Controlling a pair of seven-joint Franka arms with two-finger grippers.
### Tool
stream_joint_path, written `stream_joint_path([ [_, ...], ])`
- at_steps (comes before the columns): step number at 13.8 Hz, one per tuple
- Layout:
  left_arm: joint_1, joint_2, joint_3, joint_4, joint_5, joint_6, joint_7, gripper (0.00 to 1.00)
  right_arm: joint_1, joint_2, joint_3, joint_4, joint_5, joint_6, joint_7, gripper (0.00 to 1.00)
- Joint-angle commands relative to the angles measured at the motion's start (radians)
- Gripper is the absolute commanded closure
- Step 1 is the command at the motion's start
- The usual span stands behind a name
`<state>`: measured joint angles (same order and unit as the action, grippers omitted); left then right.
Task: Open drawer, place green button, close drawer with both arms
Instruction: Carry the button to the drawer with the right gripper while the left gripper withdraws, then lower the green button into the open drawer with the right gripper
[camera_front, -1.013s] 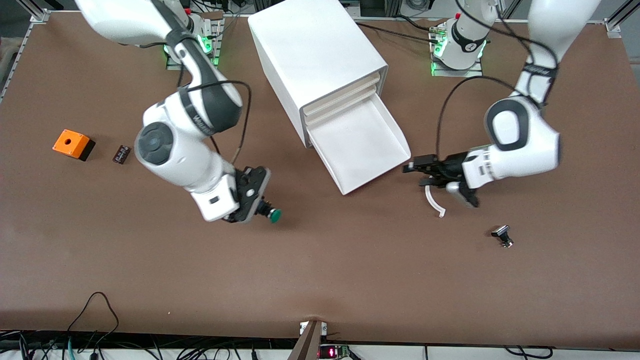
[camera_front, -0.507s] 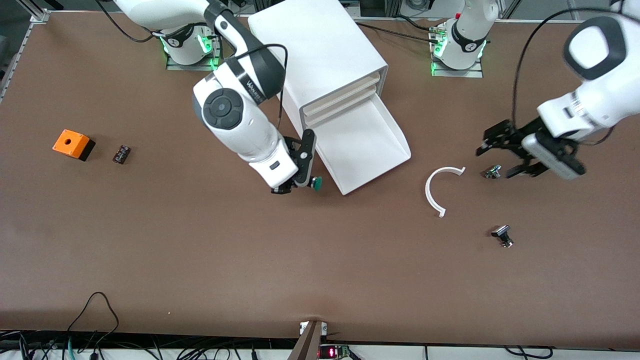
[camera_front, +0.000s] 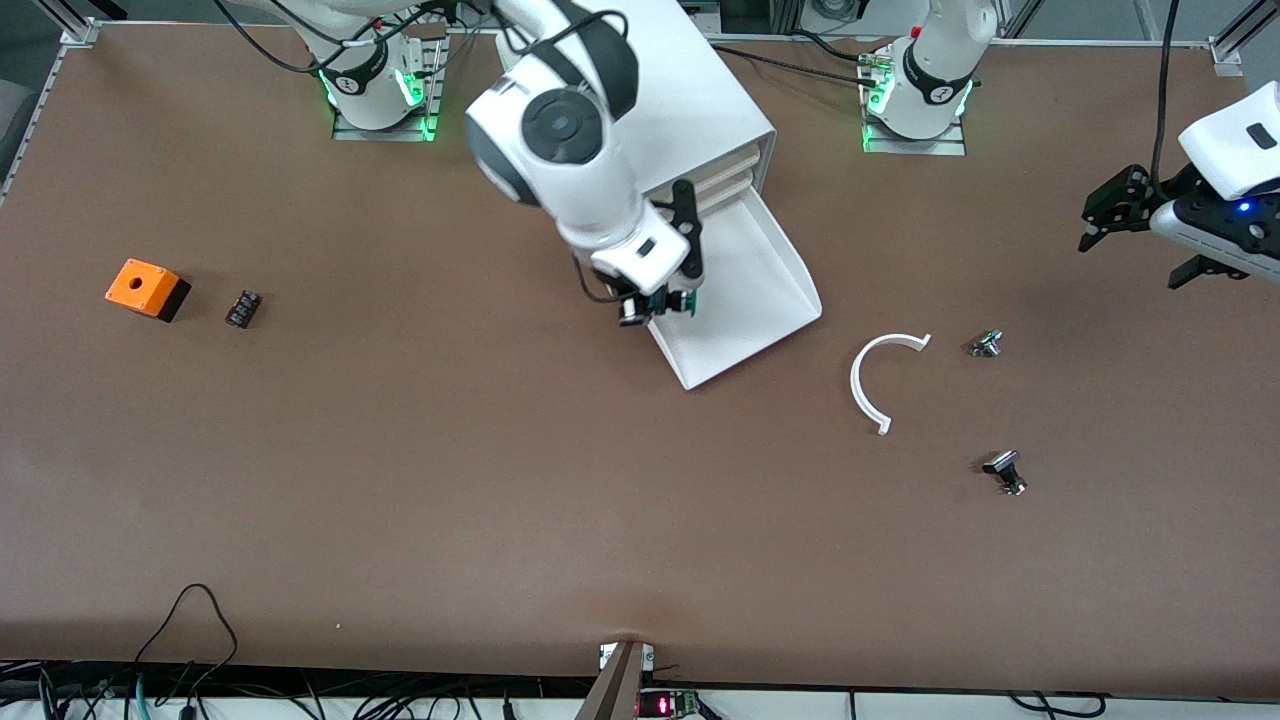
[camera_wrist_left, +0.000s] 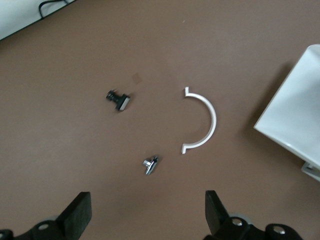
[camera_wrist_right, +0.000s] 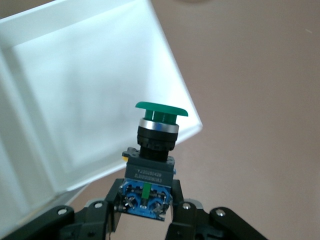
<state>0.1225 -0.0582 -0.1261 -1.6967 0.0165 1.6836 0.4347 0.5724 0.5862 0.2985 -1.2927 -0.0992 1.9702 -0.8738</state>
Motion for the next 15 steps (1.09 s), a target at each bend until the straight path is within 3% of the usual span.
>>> stream_joint_path([
  [1,-0.007,0.023,0.008,0.032,0.054,-0.074,-0.086,0.00,0.033,0.003,-0.007,0.007,-0.034,-0.030,-0.095,0.78],
  [8,-0.004,0.035,0.005,0.037,0.048,-0.079,-0.229,0.00,0.107,0.061,-0.007,0.004,-0.071,0.018,-0.182,0.77],
  [15,-0.003,0.038,-0.007,0.040,0.046,-0.078,-0.225,0.00,0.133,0.144,-0.010,0.003,-0.132,0.107,-0.169,0.77],
])
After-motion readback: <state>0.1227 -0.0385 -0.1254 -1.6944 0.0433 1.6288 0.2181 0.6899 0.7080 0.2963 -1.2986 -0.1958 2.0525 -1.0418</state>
